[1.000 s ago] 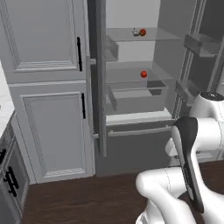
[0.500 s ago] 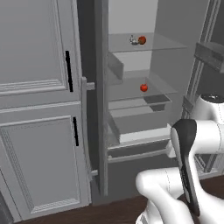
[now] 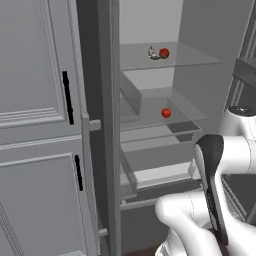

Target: Place one tomato and one fish in each tupperware on the nearby counter, to pack two identical lunches.

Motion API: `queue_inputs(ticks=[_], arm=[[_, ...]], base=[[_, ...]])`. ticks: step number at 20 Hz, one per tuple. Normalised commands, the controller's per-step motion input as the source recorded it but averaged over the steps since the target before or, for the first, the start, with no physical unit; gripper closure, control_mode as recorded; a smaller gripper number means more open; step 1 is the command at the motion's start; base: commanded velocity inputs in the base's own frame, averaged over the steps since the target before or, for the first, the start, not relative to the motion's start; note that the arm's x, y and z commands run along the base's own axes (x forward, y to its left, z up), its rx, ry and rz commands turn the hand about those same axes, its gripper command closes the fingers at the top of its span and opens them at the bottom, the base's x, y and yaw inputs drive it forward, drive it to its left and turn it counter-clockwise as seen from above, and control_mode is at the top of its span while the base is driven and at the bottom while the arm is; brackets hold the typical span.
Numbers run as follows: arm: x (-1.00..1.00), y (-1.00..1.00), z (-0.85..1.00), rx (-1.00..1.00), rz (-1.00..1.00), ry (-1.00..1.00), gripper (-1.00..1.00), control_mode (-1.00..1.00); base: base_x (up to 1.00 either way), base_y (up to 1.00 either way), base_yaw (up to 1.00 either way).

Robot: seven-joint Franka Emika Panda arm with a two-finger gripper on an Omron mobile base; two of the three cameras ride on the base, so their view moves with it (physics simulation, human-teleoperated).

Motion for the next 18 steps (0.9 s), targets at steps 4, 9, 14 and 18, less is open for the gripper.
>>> queue_inputs(ticks=[4,9,14,18], arm=[[0.00,0.00,0.00,0.00,0.00,0.00,-1.00,1.00],[0.00,0.00,0.00,0.00,0.00,0.00,-1.00,1.00],[0.00,0.00,0.00,0.00,0.00,0.00,-1.00,1.00],[0.00,0.00,0.00,0.00,0.00,0.00,-1.00,1.00]], base=[[0.13,-0.35,-0.04],[0.49,-0.06,0.02],[0.68,-0.21,0.09],[0.78,-0.27,0.11]])
